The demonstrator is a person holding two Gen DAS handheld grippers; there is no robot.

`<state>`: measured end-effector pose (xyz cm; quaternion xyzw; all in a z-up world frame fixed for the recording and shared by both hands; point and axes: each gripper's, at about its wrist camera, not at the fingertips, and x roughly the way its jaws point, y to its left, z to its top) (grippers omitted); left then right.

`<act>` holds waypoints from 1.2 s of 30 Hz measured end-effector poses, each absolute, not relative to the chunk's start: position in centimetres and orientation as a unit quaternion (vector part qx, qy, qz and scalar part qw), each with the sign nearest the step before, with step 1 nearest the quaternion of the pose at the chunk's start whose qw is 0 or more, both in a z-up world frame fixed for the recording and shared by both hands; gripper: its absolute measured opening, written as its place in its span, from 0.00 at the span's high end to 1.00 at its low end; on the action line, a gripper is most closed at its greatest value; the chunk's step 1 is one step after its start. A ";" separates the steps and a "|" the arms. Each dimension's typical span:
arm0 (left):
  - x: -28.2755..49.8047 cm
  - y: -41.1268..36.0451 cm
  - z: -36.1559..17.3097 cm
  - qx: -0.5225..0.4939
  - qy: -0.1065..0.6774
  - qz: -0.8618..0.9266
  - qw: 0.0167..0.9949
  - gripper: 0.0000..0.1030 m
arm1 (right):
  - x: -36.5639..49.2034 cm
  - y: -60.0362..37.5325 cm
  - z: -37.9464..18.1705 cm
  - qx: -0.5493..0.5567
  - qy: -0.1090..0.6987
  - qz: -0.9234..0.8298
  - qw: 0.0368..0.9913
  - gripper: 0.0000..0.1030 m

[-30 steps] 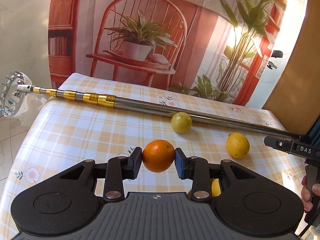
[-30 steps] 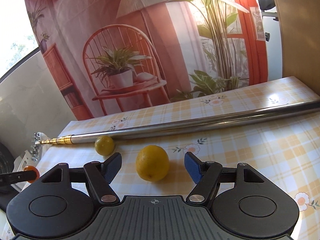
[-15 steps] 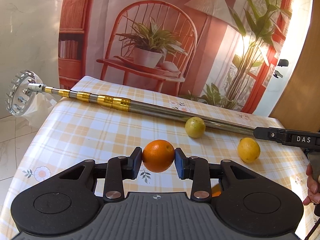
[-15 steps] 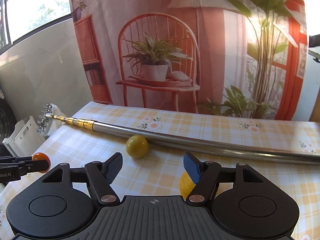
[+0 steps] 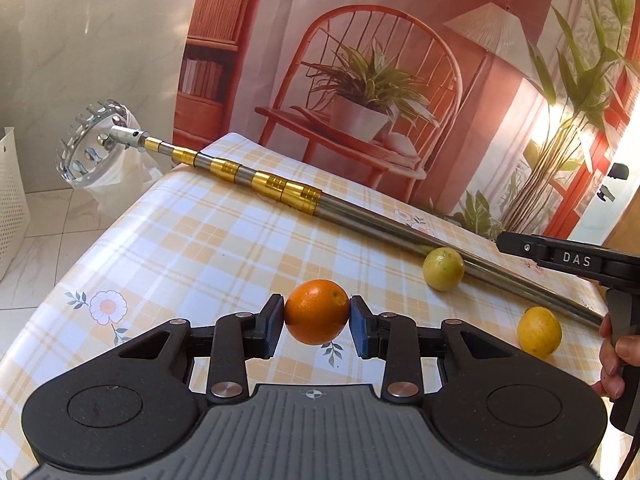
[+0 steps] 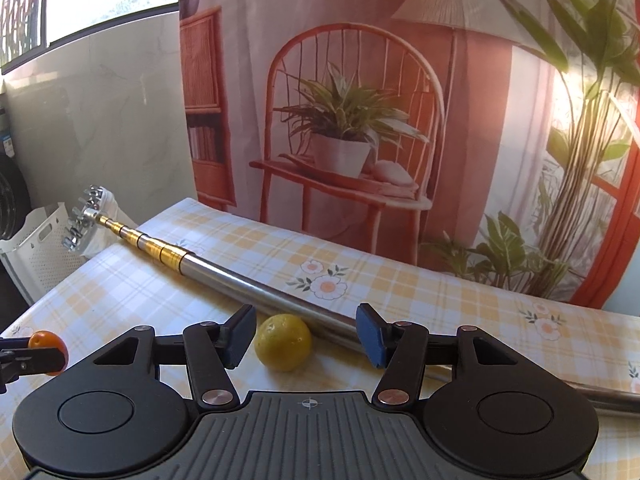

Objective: Organize fruits
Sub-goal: 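Close the right gripper on a greenish-yellow citrus by the pole, then carry the mandarin and greenish-yellow citrus over the plate with both grippers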

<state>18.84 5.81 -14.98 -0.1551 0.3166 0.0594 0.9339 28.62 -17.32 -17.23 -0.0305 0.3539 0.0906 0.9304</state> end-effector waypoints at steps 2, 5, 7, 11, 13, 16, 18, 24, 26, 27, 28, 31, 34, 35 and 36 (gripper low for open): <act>18.9 5.9 -15.1 -0.157 0.317 0.062 0.933 0.64 | 29.3 -17.1 -17.9 -0.030 0.368 0.097 0.924 0.50; 18.8 6.0 -15.2 -0.158 0.316 0.064 0.934 0.64 | 30.2 -16.8 -19.1 -0.035 0.386 0.095 0.917 0.50; 18.9 6.0 -15.3 -0.159 0.317 0.064 0.933 0.64 | 30.7 -16.5 -19.6 -0.035 0.395 0.094 0.913 0.50; 18.9 6.3 -15.6 -0.163 0.318 0.072 0.931 0.64 | 31.6 -16.0 -20.3 -0.036 0.408 0.098 0.907 0.50; 19.0 6.6 -15.7 -0.167 0.319 0.077 0.930 0.64 | 32.1 -15.7 -20.7 -0.041 0.416 0.102 0.903 0.50; 19.0 6.9 -16.0 -0.174 0.322 0.083 0.927 0.64 | 32.8 -15.3 -21.2 -0.051 0.424 0.106 0.898 0.51; 19.0 7.1 -16.2 -0.177 0.323 0.086 0.926 0.64 | 33.2 -15.1 -21.6 -0.053 0.428 0.107 0.896 0.51; 19.2 7.4 -16.6 -0.185 0.328 0.094 0.921 0.64 | 34.1 -14.9 -22.5 -0.047 0.441 0.102 0.890 0.51; 19.3 7.4 -16.6 -0.187 0.329 0.096 0.921 0.64 | 34.2 -14.9 -22.8 -0.046 0.448 0.101 0.887 0.52; 19.3 7.4 -16.7 -0.187 0.329 0.096 0.921 0.64 | 34.3 -14.9 -22.9 -0.046 0.450 0.102 0.886 0.53; 19.3 7.4 -16.7 -0.187 0.329 0.096 0.921 0.64 | 34.3 -14.9 -23.0 -0.045 0.451 0.104 0.885 0.54; 19.4 7.3 -16.8 -0.187 0.331 0.092 0.920 0.64 | 34.3 -14.8 -23.0 -0.046 0.453 0.106 0.884 0.58; 19.3 7.2 -16.7 -0.185 0.332 0.088 0.921 0.64 | 34.0 -14.5 -22.9 -0.052 0.451 0.105 0.885 0.58; 19.3 7.2 -16.6 -0.184 0.332 0.086 0.921 0.64 | 33.8 -14.6 -22.8 -0.049 0.449 0.107 0.886 0.59; 19.3 7.2 -16.5 -0.184 0.331 0.084 0.922 0.64 | 33.6 -14.7 -22.7 -0.046 0.447 0.109 0.887 0.59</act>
